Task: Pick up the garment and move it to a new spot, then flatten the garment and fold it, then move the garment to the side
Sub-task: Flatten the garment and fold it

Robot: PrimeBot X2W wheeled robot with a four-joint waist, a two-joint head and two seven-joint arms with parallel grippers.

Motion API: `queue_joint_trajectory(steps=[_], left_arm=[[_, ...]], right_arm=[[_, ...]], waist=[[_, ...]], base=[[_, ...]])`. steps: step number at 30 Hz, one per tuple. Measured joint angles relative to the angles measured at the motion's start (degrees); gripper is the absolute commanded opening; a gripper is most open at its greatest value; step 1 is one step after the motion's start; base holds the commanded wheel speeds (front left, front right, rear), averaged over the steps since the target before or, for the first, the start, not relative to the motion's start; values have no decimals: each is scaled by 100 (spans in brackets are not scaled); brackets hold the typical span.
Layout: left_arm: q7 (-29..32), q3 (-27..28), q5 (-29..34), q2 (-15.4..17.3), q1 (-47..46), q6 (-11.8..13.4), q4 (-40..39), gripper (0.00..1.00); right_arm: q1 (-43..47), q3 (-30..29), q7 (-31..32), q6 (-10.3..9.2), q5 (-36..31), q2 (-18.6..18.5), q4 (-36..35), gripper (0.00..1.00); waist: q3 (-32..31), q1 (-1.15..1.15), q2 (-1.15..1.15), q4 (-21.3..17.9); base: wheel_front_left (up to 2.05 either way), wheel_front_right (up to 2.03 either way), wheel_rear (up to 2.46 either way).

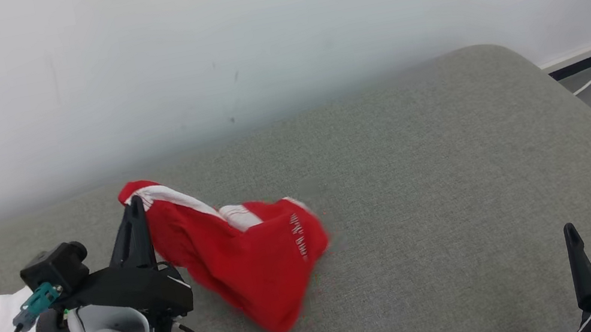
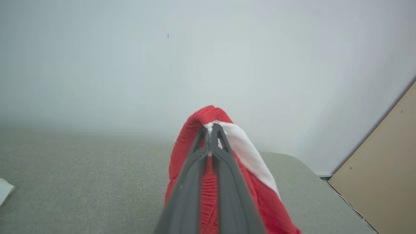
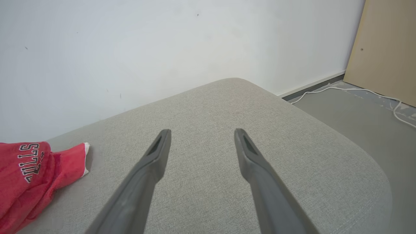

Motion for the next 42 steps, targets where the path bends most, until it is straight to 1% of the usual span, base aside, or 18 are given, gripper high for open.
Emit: queue_joint_trajectory(steps=[2, 5, 8, 9, 13, 14, 16, 19, 22, 24, 29, 31, 35, 42], left_arm=[[-49, 31, 224, 3, -1, 0, -45, 0], [-116, 14, 426, 1, -21, 0, -350, 0], [-124, -194, 687, -11, -133, 0, -748, 0], [-124, -194, 687, -11, -133, 0, -748, 0], [-141, -512, 1007, -26, -259, -11, -1126, 0], [-141, -617, 1054, -40, -298, -44, -1204, 0], [-141, -824, 1143, -108, -366, -202, -1337, 0], [-141, -1049, 1292, -253, -455, -311, -1373, 0], [-141, -1133, 1325, -282, -466, -309, -1272, 0], [-138, -1149, 1327, -288, -465, -264, -1138, 0], [-138, -1095, 1293, -307, -472, -276, -864, 0], [-138, -1087, 1269, -337, -585, -371, -787, 0], [-140, -1171, 1315, -408, -1095, -621, -730, 0], [-59, -1668, 1415, -667, -1748, -1204, -501, 0]], right_arm=[[14, 4, 33, 0, -1, 0, 3, 100], [35, 14, 41, 0, -1, 1, 5, 100], [67, 30, 42, 0, -2, 1, 43, 100], [67, 30, 42, 0, -2, 1, 43, 100], [57, 122, 47, 0, -3, 18, 96, 100], [55, 140, 48, 0, -3, 23, 98, 100], [55, 154, 48, 1, -3, 27, 111, 100], [55, 163, 48, 1, -3, 33, 119, 100], [35, 188, 47, 1, -3, 42, 137, 100], [34, 182, 46, 1, -3, 47, 138, 100], [34, 167, 40, 1, -2, 56, 154, 100], [32, 166, 38, 1, -2, 63, 171, 100], [-151, 256, 38, 1, -2, 103, 281, 100], [-297, 428, 12, 29, -2, 135, 404, 100]], waist=[[-28, 0, 0, 6], [-51, 0, 0, -8], [-70, 0, 0, -29], [-70, 0, 0, -29], [-92, 0, 0, -94], [-96, 0, 0, -114], [-103, 0, 0, -156], [-103, 0, 0, -222], [-91, 0, 0, -294], [-76, 0, 0, -341], [-14, 0, 0, -420], [7, 0, 0, -437], [19, 0, 0, -496], [24, 0, 1, -716]], base=[[0, 0, 0], [0, 0, 0], [0, 0, 0], [0, 0, 0], [0, 0, 0], [0, 0, 0], [0, 0, 0], [0, 0, 0], [0, 0, 0], [0, 0, 0], [0, 0, 0], [0, 0, 0], [0, 0, 0], [0, 0, 0]])
